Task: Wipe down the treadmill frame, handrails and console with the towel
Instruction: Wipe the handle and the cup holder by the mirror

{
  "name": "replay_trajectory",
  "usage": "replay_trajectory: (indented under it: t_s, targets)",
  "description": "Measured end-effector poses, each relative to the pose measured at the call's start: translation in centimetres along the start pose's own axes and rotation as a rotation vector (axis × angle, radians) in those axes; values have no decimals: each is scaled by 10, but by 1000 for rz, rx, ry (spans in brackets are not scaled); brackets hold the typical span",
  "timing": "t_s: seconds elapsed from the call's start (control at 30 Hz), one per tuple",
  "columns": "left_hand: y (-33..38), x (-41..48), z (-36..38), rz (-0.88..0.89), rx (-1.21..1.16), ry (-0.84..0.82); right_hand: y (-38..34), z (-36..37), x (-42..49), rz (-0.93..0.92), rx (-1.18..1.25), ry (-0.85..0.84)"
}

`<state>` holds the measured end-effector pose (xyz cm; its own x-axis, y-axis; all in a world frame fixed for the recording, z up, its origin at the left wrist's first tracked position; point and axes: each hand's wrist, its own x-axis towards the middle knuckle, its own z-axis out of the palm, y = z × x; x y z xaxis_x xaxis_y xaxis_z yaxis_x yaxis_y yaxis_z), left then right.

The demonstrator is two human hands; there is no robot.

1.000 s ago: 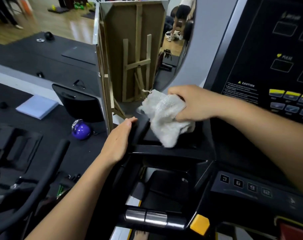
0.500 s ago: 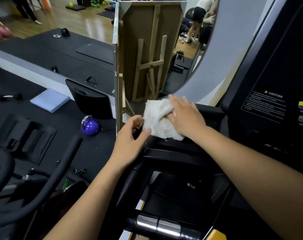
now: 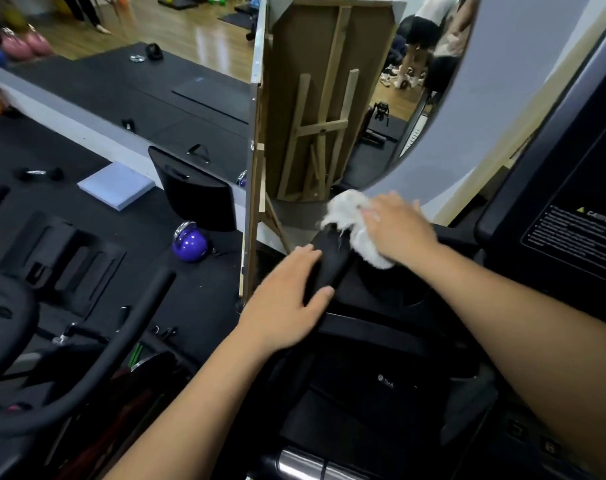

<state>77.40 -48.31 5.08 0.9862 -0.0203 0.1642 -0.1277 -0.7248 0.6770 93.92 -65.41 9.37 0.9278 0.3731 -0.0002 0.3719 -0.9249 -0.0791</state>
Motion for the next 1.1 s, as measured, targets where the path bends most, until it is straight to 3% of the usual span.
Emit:
replay_trajectory:
  t_s: [0.07,0.17,0.27,0.33,0.37,0.43,0.5,0.53,0.63,0.67,0.8,0.93,1.03,1.1]
  targets:
    - [-1,3,1,-49,40,-130,11,5,7,92,-24,77]
    - [3,8,-1,-90,50,-185,-19,9,-3,-7,111,117]
    - [5,8,0,-93,-18,-90,-47,9,-24,-179,235,149]
    - [3,7,2,-67,-66,-19,-50,6,-34,-213,306,67]
    - [1,7,3,-60,-64,-17,-50,4,-38,-180,422,-22]
    - [-1,8,5,-48,-40,-35,-49,-9,-45,-88,875,-209]
    - [0,9,4,-55,-81,-10,-38,-17,-48,-3,1176,-145]
    - [1,9,3,-70,-121,33,-30,-19,-50,32,1133,-72]
    - [0,8,-1,-94,-125,167,-9,-11,-59,58,578,76]
    - [-1,9,-1,-94,-120,186,-8,-6,-63,40,499,80]
    - [0,4,-8,-132,-343,424,-27,-4,-68,24,567,24]
    - [-5,-1,-20,-417,-712,694,-43,-10,-62,-54,583,1]
    - [-3,7,-42,-482,-1080,760,-41,-29,-51,-47,626,-163]
    - [0,15,-59,-486,-1089,725,-36,-44,-42,-35,676,-207]
